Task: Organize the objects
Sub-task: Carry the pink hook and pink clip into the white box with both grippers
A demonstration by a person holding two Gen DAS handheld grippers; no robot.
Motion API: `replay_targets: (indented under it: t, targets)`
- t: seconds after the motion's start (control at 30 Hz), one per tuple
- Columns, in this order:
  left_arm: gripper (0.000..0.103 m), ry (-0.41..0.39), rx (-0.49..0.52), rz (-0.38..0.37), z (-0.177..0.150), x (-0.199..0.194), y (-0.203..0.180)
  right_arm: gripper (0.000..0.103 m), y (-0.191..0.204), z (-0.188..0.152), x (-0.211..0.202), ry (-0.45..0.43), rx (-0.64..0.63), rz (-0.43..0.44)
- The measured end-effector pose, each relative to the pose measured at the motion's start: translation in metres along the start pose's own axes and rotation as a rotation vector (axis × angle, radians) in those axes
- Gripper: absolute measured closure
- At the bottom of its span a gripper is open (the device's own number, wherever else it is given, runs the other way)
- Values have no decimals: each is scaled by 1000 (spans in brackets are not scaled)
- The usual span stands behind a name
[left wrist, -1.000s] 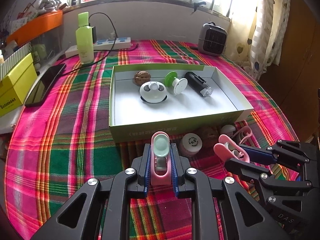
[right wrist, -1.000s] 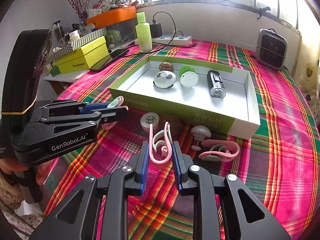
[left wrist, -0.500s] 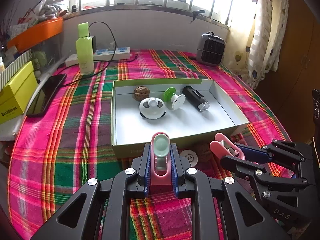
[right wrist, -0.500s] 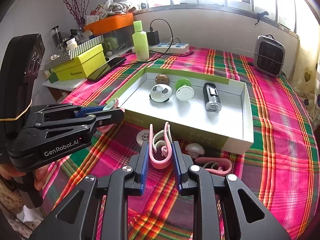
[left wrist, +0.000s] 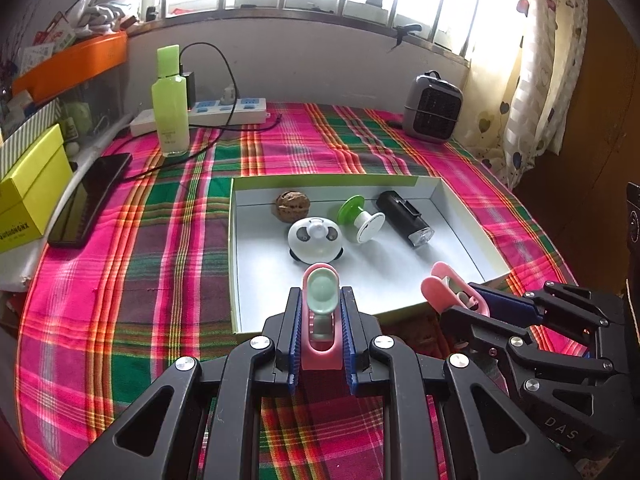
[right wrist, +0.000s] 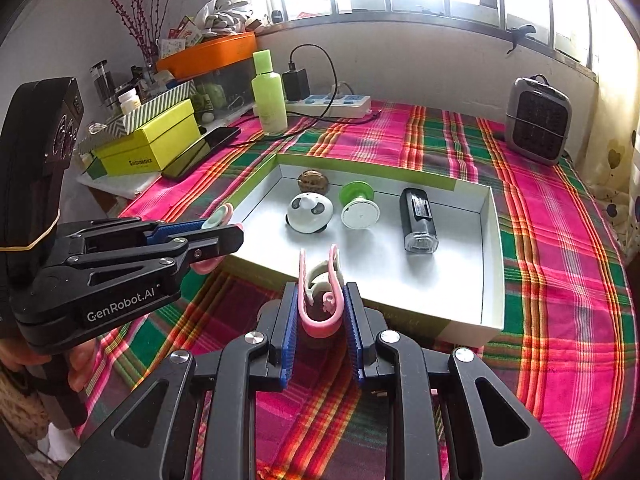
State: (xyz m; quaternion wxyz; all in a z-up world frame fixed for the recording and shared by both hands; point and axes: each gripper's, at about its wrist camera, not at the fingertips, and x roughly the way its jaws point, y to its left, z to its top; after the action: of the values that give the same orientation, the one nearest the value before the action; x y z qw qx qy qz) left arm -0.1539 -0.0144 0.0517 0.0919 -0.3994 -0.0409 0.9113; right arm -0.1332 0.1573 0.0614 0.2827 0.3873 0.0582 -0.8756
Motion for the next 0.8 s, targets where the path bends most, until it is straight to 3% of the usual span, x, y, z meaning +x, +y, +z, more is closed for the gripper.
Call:
replay_targets:
  t: [0.8]
  targets:
    - [87, 55, -36, 5, 19, 38, 13, 80, -15, 26, 38, 37, 38, -6]
